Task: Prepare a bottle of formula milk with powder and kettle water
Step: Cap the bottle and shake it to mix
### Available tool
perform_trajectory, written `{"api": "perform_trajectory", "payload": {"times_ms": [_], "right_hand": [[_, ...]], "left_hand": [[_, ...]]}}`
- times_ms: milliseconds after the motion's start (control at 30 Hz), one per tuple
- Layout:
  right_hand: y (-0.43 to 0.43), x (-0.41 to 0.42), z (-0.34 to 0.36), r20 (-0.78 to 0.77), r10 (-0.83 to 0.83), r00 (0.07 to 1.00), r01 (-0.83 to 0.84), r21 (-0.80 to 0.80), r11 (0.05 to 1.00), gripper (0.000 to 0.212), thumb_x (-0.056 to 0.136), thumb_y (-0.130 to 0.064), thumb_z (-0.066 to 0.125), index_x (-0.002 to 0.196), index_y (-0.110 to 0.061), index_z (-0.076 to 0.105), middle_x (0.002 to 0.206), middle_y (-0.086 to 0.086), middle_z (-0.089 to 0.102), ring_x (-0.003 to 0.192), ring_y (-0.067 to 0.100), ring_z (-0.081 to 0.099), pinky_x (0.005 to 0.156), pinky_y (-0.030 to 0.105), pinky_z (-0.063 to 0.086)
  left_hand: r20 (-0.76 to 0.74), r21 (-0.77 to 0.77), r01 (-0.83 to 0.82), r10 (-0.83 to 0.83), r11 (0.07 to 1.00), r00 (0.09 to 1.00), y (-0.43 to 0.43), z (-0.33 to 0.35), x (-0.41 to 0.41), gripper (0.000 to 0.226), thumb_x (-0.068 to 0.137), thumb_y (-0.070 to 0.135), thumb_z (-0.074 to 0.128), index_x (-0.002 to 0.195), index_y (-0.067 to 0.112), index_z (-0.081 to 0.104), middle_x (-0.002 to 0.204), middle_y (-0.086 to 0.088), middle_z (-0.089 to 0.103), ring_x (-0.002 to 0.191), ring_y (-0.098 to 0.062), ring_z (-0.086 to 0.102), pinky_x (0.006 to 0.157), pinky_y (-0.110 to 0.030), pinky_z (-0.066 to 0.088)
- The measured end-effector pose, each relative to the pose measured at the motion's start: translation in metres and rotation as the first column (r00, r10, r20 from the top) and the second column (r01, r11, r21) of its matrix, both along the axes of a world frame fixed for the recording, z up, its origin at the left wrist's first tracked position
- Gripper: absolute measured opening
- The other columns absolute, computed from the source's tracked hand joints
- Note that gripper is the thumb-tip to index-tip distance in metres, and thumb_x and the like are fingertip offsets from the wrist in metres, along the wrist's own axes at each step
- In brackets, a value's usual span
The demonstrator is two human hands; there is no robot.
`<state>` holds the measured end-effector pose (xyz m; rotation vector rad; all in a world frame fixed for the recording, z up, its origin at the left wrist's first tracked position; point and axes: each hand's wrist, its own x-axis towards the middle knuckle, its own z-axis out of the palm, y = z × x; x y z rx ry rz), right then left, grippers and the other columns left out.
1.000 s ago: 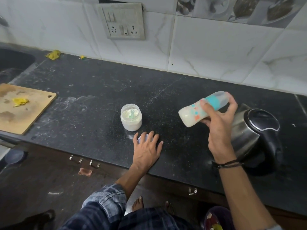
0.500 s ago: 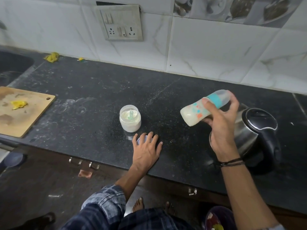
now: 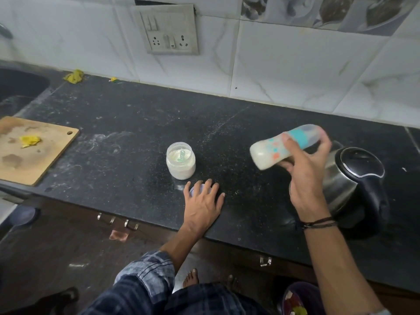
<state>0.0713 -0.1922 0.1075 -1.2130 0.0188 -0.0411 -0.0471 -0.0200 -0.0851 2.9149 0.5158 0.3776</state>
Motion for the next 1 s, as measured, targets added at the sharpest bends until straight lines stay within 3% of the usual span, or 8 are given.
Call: {"api": "perform_trajectory", "payload": {"times_ms": [67,167,300,433,567,700,833,1000], "right_hand": [[-0.0002,-0.0033,0.0010,0.020,-0.006,1.000,0.006,-0.007,1.000,0.070,0.091,-0.012,0.079,0.144,-0.026,0.034,0.108,-0.015,0.075,0.104,0.011,0.074,0.076,0.036,0.063],[0.0000,0.0002,0.0026,0.000,-0.171,0.985,0.169,0.154,0.974,0.073,0.090,-0.018,0.080,0.144,-0.025,0.032,0.131,-0.003,0.061,0.111,0.012,0.072,0.080,0.045,0.063],[0.0000,0.0018,-0.0007,-0.010,0.033,0.999,-0.033,-0.042,0.999,0.072,0.089,-0.012,0.080,0.145,-0.027,0.036,0.112,-0.009,0.072,0.106,0.017,0.074,0.073,0.038,0.064],[0.0010,0.0012,0.0048,0.013,-0.174,0.985,0.170,0.146,0.975,0.074,0.089,-0.016,0.081,0.143,-0.026,0.033,0.131,-0.001,0.060,0.109,0.014,0.072,0.078,0.043,0.063],[0.0039,0.0000,0.0023,-0.023,0.020,1.000,-0.020,-0.022,1.000,0.066,0.091,-0.010,0.078,0.140,-0.029,0.038,0.124,-0.001,0.064,0.107,0.017,0.073,0.073,0.037,0.064],[0.0032,0.0000,0.0021,-0.010,-0.139,0.990,0.139,0.126,0.982,0.073,0.090,-0.016,0.079,0.145,-0.023,0.031,0.127,-0.001,0.062,0.109,0.014,0.073,0.077,0.042,0.063],[0.0040,-0.0005,-0.0007,-0.027,0.033,0.999,-0.034,-0.030,0.999,0.073,0.089,-0.012,0.080,0.145,-0.025,0.036,0.115,-0.004,0.070,0.107,0.019,0.074,0.072,0.038,0.063],[0.0035,0.0005,0.0028,-0.004,-0.162,0.987,0.161,0.136,0.978,0.075,0.090,-0.016,0.080,0.146,-0.023,0.030,0.132,0.001,0.060,0.113,0.015,0.071,0.079,0.043,0.063]], "left_hand": [[-0.009,-0.007,-0.003,0.003,1.000,1.000,-0.0003,0.0010,0.0004,0.040,0.105,0.055,0.043,0.126,0.028,0.064,0.136,0.005,0.061,0.127,-0.026,0.056,0.117,-0.056,0.023],[-0.017,-0.010,-0.010,0.010,1.000,1.000,-0.0009,0.0014,0.0008,0.040,0.105,0.055,0.044,0.127,0.028,0.064,0.136,0.005,0.061,0.128,-0.026,0.056,0.117,-0.056,0.022],[0.001,-0.004,0.000,0.000,1.000,1.000,-0.0002,0.0001,0.0000,0.040,0.105,0.054,0.044,0.126,0.028,0.065,0.135,0.005,0.061,0.127,-0.026,0.057,0.117,-0.056,0.024],[-0.007,-0.006,-0.014,0.014,1.000,1.000,-0.0001,-0.0004,0.0009,0.040,0.105,0.055,0.044,0.127,0.028,0.064,0.135,0.005,0.061,0.128,-0.026,0.056,0.117,-0.056,0.024],[0.004,-0.007,0.001,-0.001,1.000,1.000,0.0008,-0.0025,0.0004,0.040,0.105,0.055,0.044,0.126,0.028,0.064,0.135,0.005,0.061,0.127,-0.026,0.056,0.117,-0.057,0.025],[0.012,0.000,-0.008,0.008,1.000,1.000,0.0002,-0.0046,0.0020,0.039,0.105,0.055,0.043,0.126,0.029,0.063,0.134,0.006,0.061,0.126,-0.026,0.056,0.116,-0.056,0.023],[0.036,0.006,0.006,-0.006,1.000,0.999,0.0015,-0.0078,0.0015,0.039,0.104,0.055,0.043,0.125,0.028,0.063,0.133,0.005,0.061,0.125,-0.025,0.057,0.116,-0.056,0.024],[0.043,0.013,-0.010,0.009,1.000,0.999,0.0004,-0.0077,0.0025,0.038,0.104,0.055,0.045,0.123,0.028,0.063,0.131,0.006,0.061,0.123,-0.025,0.057,0.115,-0.056,0.025]]}}
